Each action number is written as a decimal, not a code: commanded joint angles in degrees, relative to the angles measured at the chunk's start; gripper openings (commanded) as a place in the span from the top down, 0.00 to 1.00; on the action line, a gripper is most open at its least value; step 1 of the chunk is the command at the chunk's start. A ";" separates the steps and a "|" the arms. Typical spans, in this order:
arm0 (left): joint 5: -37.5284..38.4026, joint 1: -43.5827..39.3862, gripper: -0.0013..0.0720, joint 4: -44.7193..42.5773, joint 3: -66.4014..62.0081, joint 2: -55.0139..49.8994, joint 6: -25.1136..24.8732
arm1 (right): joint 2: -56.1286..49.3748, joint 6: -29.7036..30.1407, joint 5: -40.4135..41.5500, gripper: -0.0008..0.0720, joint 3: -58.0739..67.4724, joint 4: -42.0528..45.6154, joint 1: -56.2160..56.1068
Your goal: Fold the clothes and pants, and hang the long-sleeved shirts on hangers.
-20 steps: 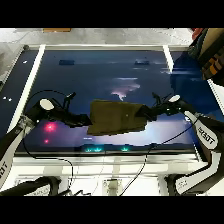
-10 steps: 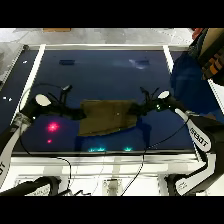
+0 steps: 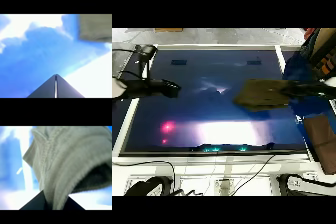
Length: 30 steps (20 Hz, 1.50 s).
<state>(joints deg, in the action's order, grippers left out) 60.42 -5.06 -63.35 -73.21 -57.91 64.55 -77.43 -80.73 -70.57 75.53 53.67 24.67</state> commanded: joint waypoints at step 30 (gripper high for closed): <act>-0.85 0.04 0.97 -2.64 -0.98 6.03 -0.07 | 19.39 -16.83 -4.79 0.93 0.00 17.27 30.60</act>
<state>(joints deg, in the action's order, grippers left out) 59.59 -5.02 -66.00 -74.15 -51.92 64.49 -58.02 -105.47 -78.70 75.53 80.55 65.12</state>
